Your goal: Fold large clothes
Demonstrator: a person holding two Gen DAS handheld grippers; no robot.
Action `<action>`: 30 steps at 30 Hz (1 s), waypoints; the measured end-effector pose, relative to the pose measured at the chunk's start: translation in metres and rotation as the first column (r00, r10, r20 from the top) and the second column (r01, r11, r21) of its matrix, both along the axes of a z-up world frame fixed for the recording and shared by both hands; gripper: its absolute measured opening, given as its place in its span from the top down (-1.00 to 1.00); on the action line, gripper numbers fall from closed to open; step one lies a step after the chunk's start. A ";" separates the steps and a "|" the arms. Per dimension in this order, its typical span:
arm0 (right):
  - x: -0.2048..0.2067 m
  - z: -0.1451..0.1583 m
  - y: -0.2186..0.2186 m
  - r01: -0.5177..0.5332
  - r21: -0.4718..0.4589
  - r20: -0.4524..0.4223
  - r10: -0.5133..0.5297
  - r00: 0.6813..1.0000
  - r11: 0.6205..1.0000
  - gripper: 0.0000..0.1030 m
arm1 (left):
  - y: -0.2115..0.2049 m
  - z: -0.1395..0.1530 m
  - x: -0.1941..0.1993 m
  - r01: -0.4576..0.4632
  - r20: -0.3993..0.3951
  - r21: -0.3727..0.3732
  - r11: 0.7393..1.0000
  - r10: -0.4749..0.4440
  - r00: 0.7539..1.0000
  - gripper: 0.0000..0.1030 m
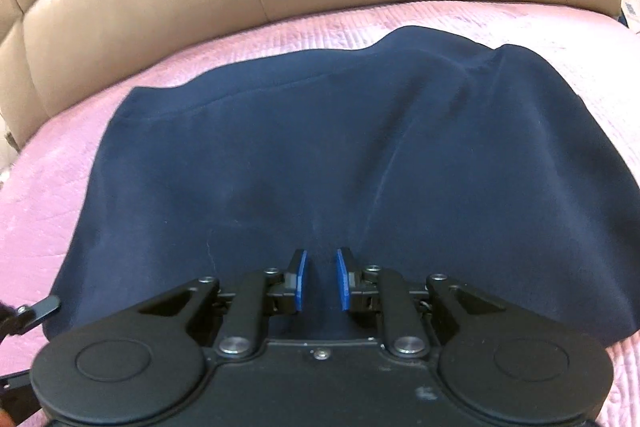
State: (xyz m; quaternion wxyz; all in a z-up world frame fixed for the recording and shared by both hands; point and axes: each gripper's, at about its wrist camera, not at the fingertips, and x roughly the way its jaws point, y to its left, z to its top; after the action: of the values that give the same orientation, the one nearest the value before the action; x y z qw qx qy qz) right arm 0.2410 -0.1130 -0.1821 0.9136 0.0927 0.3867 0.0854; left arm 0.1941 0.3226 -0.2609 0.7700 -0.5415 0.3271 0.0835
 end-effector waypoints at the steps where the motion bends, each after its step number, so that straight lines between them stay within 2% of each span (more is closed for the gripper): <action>1: -0.004 -0.001 -0.005 -0.001 0.015 0.007 0.001 1.000 1.000 0.64 | -0.002 0.001 0.003 0.004 0.016 0.017 1.000 -0.005 1.000 0.02; 4: -0.019 -0.001 -0.009 -0.003 0.067 0.031 0.001 1.000 0.998 0.64 | -0.005 0.003 0.015 0.012 0.061 0.048 0.999 -0.015 0.998 0.07; 5: -0.020 -0.001 -0.010 -0.004 0.080 0.036 0.001 0.999 0.997 0.64 | -0.006 0.003 0.019 0.019 0.074 0.062 0.998 -0.024 0.997 0.17; 8: -0.023 0.001 -0.018 -0.001 0.138 0.051 -0.006 0.999 0.990 0.58 | -0.019 0.005 0.023 0.085 0.075 0.097 0.992 -0.093 0.993 0.17; 10: -0.028 0.007 -0.026 0.009 0.187 0.090 -0.027 0.996 0.982 0.67 | -0.033 0.005 0.030 0.125 0.056 0.147 0.981 -0.135 0.989 0.17; 12: -0.031 0.013 -0.024 -0.002 0.177 0.114 -0.018 0.993 0.984 0.69 | -0.042 0.009 0.040 0.131 0.051 0.217 0.967 -0.146 0.988 0.16; 14: -0.034 0.012 -0.016 -0.039 0.140 0.129 0.021 0.991 0.989 0.70 | -0.043 0.009 0.051 0.117 0.051 0.231 0.966 -0.133 0.990 0.18; 17: -0.034 -0.003 -0.001 -0.054 0.085 0.093 0.046 0.995 0.995 0.71 | -0.050 0.009 0.064 0.147 0.018 0.285 0.947 -0.158 0.987 0.80; 19: -0.034 -0.007 0.006 -0.053 0.048 0.101 0.048 0.994 0.997 0.71 | -0.058 0.021 0.067 0.167 0.034 0.363 0.917 -0.192 0.981 0.84; 21: -0.034 -0.008 0.009 -0.045 0.035 0.106 0.041 0.993 0.998 0.70 | -0.069 0.043 0.064 0.181 0.110 0.436 0.881 -0.251 0.962 0.88; 22: -0.034 -0.007 0.008 -0.043 0.045 0.102 0.038 0.994 0.998 0.70 | -0.079 0.060 0.062 0.191 0.166 0.474 0.859 -0.301 0.939 0.90; 23: -0.032 -0.007 0.004 -0.043 0.078 0.091 0.035 0.995 0.996 0.70 | -0.091 0.078 0.060 0.205 0.225 0.507 0.837 -0.358 0.906 0.90; 25: -0.025 -0.006 -0.019 -0.035 0.221 0.051 0.024 0.998 0.975 0.70 | -0.120 0.109 0.059 0.238 0.305 0.556 0.796 -0.462 0.833 0.90; 27: -0.018 -0.004 -0.057 -0.013 0.406 0.014 0.008 1.000 0.914 0.70 | -0.153 0.133 0.061 0.270 0.371 0.589 0.762 -0.551 0.748 0.91; 28: -0.018 -0.001 -0.076 0.003 0.465 0.016 -0.012 1.000 0.885 0.70 | -0.172 0.144 0.062 0.288 0.402 0.605 0.743 -0.596 0.695 0.91; 30: -0.021 0.014 -0.118 0.064 0.506 0.034 -0.094 0.995 0.860 0.70 | -0.207 0.158 0.063 0.326 0.432 0.630 0.704 -0.667 0.607 0.90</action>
State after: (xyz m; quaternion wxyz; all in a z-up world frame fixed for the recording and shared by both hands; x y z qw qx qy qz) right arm 0.2201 -0.2310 -0.1680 0.8711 0.3414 0.3202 0.1486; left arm 0.2569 0.1160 -0.1025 0.9334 -0.2038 0.1573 -0.2500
